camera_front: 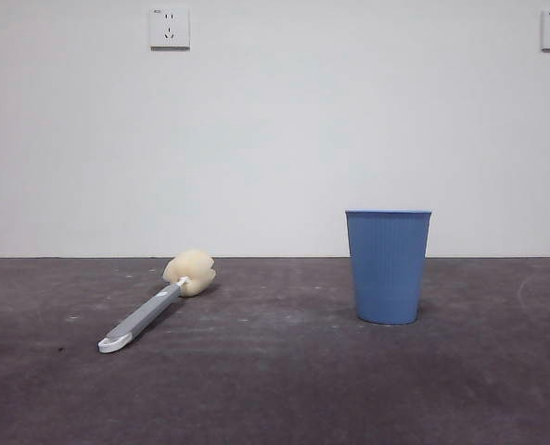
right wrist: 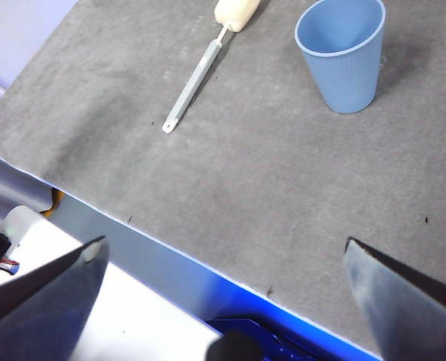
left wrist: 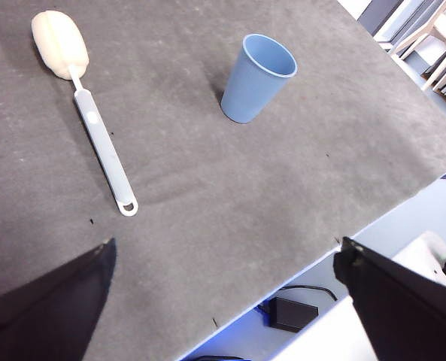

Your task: Pick up the cup brush,pick up the cup,insert the brush into the cup,clean the cup,put the cup brush back,put the cup back to the fixed position on the table

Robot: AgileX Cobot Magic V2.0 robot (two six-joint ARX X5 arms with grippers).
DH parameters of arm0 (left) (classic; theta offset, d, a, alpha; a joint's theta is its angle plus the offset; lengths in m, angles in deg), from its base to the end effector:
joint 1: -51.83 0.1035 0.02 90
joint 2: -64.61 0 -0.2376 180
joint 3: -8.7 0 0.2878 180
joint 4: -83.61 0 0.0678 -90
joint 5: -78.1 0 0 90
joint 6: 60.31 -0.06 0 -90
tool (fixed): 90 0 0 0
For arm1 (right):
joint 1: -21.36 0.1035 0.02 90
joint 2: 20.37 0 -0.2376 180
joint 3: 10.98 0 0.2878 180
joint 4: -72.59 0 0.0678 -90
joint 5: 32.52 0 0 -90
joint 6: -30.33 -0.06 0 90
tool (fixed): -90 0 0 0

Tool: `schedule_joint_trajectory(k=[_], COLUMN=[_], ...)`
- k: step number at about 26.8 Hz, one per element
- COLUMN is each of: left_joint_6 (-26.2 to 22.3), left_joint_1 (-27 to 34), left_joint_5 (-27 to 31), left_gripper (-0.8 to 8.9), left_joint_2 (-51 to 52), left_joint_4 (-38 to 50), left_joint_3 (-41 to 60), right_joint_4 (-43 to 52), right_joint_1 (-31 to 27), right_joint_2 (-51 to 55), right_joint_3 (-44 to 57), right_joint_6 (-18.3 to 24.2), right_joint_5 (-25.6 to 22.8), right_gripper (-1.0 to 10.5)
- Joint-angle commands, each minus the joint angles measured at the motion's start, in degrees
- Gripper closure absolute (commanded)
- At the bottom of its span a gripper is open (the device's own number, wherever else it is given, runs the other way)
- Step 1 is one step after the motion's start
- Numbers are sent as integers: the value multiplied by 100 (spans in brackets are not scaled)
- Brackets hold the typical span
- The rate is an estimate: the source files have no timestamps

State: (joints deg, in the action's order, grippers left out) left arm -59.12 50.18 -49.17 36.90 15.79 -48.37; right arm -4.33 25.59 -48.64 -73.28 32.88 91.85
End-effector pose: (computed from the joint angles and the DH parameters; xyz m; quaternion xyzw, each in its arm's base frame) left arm 0.1499 -0.0407 0.2832 -0.1100 0.3168 -0.3113 0.8892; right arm 0.1323 0.0438 0.2972 0.0755 0.3461 0.3154 0.8804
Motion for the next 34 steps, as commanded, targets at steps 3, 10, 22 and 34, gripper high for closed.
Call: schedule_joint_trajectory(k=[3,10,22,34], left_joint_6=[35,439,1113,1290], left_joint_1=[-66,-745,-2656,-2874], left_joint_5=[20,922,3722,4393], left_gripper=[324,325,344,345], left_joint_2=[-662,-1860,-4662,-6857], left_joint_4=[413,1305,3185,3729], left_joint_3=[-42,-44,-243,-1069], right_joint_4=[22,24,26,26], right_joint_1=[11,11,11,11], right_joint_2=[2,-28,-380,-463], right_joint_3=[-28,-28,-26,-28], right_joint_6=[-17,-17,-15,-11], right_joint_5=[-2,-20,-20,-22], right_gripper=[319,320,320,320])
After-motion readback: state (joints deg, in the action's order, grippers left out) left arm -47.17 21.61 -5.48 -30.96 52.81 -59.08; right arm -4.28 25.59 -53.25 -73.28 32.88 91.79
